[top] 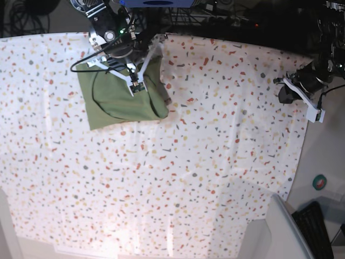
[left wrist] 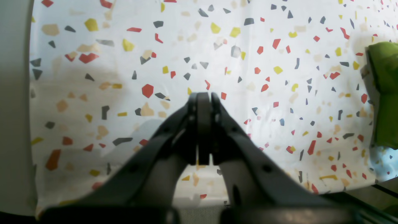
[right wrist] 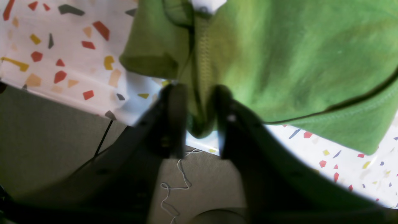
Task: Layout the t-shirt on the table in an organized manner, then fold the t-shirt properly
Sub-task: 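Grasp the folded bundle edge with the right gripper and lift it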
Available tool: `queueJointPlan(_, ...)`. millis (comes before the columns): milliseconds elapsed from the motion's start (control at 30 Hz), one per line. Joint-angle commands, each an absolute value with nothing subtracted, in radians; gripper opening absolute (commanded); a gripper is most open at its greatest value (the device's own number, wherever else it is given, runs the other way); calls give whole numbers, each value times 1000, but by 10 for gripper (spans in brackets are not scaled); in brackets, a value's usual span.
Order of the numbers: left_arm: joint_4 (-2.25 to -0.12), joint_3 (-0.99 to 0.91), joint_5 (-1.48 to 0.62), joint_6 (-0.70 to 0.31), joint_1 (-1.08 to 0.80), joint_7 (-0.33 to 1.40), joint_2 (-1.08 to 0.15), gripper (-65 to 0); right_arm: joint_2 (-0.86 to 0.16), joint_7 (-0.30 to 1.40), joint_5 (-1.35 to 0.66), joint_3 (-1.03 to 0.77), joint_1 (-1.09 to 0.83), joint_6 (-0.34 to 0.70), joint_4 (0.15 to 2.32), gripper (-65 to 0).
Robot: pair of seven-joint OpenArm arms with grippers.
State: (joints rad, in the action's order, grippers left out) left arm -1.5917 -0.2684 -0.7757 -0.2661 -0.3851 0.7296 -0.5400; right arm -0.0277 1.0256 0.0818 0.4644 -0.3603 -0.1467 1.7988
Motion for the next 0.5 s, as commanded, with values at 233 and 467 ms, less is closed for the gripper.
queueJointPlan(233,-1567,-275,-786,-272,-380,716,-558,-650,-25,1015,74,463,-348,-148,1817,-650)
queueJointPlan(467,-1566,-275,-786,-272,-380,716,-558,-650,-22,1015,71,469,-332,-148,1819,-650)
